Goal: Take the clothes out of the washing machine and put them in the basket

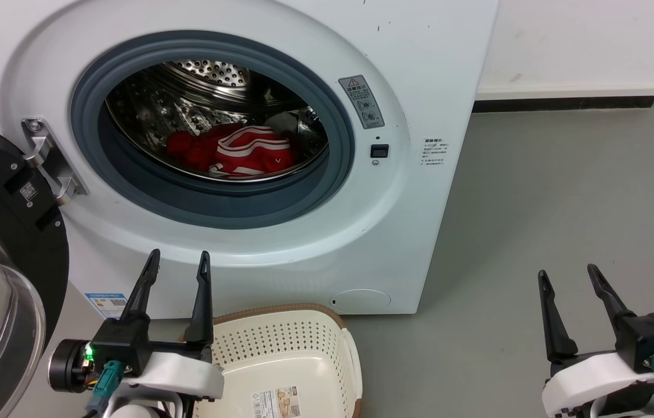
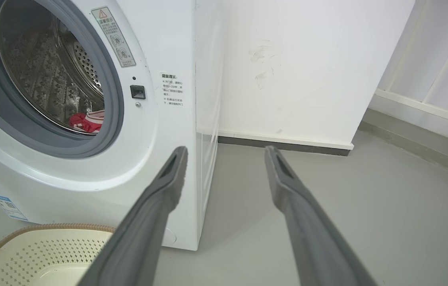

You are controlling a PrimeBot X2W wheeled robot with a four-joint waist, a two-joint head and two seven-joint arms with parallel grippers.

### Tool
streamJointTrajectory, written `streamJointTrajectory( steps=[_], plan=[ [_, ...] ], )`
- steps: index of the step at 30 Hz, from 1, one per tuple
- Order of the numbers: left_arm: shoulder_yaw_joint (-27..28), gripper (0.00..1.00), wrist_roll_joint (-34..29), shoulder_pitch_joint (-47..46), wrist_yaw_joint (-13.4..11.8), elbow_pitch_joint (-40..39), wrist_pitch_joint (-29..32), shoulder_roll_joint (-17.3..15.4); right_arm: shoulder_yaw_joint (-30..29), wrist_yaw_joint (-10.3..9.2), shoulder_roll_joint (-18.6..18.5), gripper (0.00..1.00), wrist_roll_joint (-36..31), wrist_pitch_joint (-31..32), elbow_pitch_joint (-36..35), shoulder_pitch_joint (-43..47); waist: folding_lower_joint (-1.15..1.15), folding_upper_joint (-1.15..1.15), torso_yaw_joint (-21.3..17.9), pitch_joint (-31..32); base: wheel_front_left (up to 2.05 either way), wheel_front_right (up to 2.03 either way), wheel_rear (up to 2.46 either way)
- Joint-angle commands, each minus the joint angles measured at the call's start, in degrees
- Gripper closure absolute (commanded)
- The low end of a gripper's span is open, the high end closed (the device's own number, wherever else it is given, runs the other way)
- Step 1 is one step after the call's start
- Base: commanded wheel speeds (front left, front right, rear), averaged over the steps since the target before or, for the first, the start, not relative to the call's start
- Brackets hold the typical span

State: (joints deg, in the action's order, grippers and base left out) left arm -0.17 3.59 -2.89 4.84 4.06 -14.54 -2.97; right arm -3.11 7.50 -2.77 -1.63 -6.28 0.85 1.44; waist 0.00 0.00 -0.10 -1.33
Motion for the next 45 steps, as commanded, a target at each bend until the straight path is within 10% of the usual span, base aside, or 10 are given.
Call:
streamJointTrajectory(
  steps=[1,26,45],
  plan=[
    [-0.01,0.00,-1.21,0.34,-0.28,0.06,-0.47,-0.13,0.16,-0.02,-0.19,0.00,-1.09,-0.42,-0.41,0.46,0.00,0.00,0.01,-0.05,0.00,0.00,0.00],
    [0.41,0.00,-1.90,-2.49,-0.97,2.43,-0.68,0.02,1.06,-0.02,-0.18,0.00,1.07,-0.47,-0.39,-0.94,0.00,0.00,-0.35,-2.84,0.00,0.00,0.00],
    [2.64,0.00,-1.66,-31.62,-1.74,25.54,-0.64,-5.26,4.64,-0.02,-0.12,0.00,3.41,-3.63,-0.10,-9.54,0.00,0.00,-7.63,-22.08,0.00,0.00,0.00]
  ],
)
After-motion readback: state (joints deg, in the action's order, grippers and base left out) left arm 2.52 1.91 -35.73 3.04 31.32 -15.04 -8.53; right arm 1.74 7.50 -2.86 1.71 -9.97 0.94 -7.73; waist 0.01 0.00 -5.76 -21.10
